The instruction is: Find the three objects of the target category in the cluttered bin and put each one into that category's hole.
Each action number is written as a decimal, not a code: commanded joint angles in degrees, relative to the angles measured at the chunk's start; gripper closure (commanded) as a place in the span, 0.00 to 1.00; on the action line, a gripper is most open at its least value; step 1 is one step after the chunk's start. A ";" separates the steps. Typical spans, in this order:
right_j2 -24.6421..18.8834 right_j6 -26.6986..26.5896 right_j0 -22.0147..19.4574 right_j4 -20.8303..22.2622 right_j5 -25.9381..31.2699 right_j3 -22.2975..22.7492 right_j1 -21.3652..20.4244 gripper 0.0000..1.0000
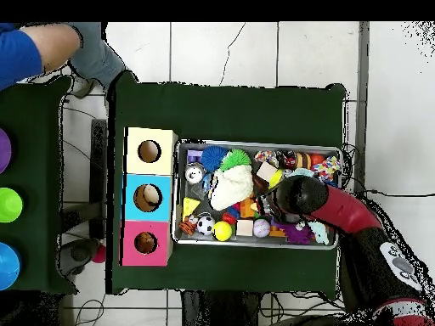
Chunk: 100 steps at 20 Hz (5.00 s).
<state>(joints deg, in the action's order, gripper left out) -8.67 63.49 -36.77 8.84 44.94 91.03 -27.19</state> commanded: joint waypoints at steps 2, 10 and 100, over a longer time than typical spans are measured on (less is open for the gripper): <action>-8.03 7.56 1.25 -9.23 15.38 4.60 -5.17 1.00; -8.87 7.48 1.16 -14.70 19.68 5.91 -8.41 1.00; 16.68 46.80 42.44 -42.71 -6.58 24.73 -9.65 1.00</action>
<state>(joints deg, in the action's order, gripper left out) 11.94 93.06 5.34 -30.65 37.82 112.30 -40.09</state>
